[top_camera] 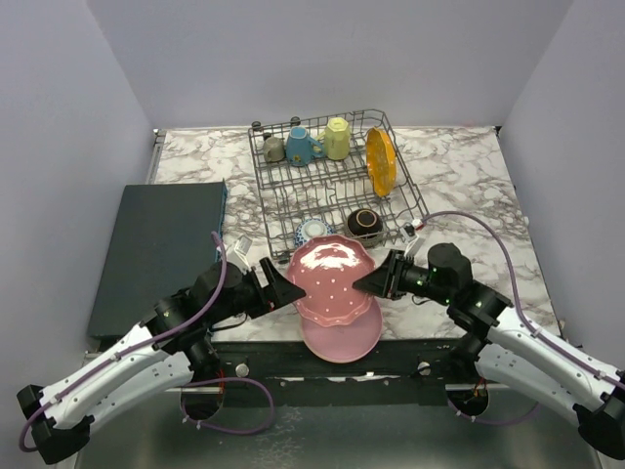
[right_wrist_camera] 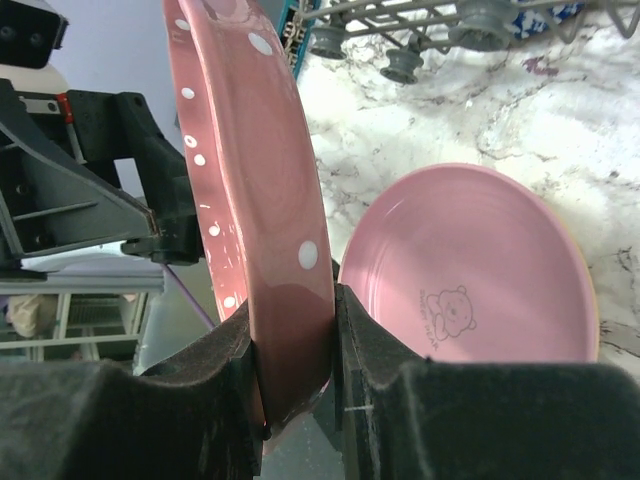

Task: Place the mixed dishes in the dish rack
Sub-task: Insert the plate into the dish rack.

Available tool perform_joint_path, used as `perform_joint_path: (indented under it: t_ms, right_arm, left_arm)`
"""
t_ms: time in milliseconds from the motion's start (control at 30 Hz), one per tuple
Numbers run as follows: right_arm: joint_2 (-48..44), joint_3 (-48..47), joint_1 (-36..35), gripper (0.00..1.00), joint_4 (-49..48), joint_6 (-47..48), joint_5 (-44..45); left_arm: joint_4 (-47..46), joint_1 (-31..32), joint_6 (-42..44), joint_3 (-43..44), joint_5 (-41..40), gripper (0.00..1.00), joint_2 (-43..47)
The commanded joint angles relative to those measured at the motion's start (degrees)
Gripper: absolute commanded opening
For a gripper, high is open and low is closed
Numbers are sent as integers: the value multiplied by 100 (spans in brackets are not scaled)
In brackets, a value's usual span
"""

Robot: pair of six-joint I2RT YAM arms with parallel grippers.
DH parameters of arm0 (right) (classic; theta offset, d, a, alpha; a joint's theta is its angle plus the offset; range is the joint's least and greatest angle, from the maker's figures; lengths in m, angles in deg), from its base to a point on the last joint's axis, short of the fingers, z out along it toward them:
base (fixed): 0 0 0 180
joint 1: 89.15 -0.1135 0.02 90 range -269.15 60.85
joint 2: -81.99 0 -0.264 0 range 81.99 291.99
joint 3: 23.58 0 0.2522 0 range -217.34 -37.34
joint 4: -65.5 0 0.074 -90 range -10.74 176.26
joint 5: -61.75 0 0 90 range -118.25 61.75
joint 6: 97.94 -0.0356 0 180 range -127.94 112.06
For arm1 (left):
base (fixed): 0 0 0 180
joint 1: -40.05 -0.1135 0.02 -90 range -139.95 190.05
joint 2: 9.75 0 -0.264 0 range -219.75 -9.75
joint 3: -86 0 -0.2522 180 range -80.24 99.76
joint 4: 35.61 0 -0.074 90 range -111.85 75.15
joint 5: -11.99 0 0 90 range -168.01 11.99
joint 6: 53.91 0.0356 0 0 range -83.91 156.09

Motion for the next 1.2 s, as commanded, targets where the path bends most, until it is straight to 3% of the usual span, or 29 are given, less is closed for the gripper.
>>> perform_joint_path:
  t_ms: [0, 233, 433, 933, 1167]
  right_arm:
    - [-154, -645, -24, 0, 19, 264, 366]
    - [-1, -1277, -27, 1, 698, 712, 982]
    - [303, -1898, -26, 0, 1222, 1152, 1512]
    - [1374, -3828, -28, 0, 2240, 2549, 3137]
    - [2042, -4642, -27, 1, 2422, 2982, 3696]
  left_arm:
    - [337, 13, 560, 563, -411, 83, -308]
    - [590, 13, 1185, 1186, -749, 87, -744]
    - [755, 7, 1683, 1549, -937, 98, -1032]
    - [839, -112, 2757, 1993, -1503, 99, -1508]
    - [637, -552, 3009, 1744, -1157, 99, -1479]
